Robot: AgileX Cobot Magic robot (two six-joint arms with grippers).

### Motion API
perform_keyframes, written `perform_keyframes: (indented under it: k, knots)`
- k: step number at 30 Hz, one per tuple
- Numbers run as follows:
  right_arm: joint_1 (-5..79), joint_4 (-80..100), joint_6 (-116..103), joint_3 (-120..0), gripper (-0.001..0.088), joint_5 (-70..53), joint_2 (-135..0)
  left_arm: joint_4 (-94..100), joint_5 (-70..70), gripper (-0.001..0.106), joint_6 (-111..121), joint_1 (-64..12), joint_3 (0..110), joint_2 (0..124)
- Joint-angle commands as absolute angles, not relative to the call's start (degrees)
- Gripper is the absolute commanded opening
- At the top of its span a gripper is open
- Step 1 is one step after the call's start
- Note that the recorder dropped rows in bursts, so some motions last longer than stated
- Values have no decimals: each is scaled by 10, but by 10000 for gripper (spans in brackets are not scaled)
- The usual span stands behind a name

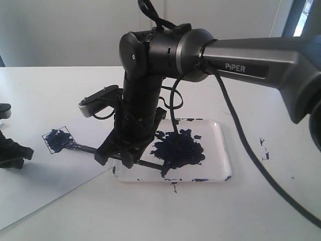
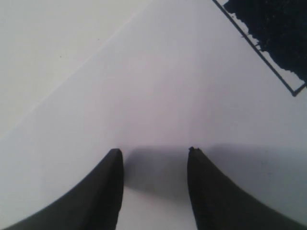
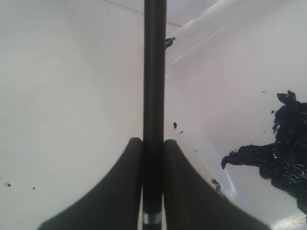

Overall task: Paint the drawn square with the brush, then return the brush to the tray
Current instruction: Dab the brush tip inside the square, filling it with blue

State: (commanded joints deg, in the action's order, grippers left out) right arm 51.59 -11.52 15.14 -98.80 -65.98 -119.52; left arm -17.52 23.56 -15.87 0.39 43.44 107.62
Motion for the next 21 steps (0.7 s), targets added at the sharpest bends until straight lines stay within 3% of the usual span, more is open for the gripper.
perform_keyframes:
  k: [21]
  knots:
    - [516,-68,117,-989,0,-616,-1195,-179,237,478,-159,4,434,1076]
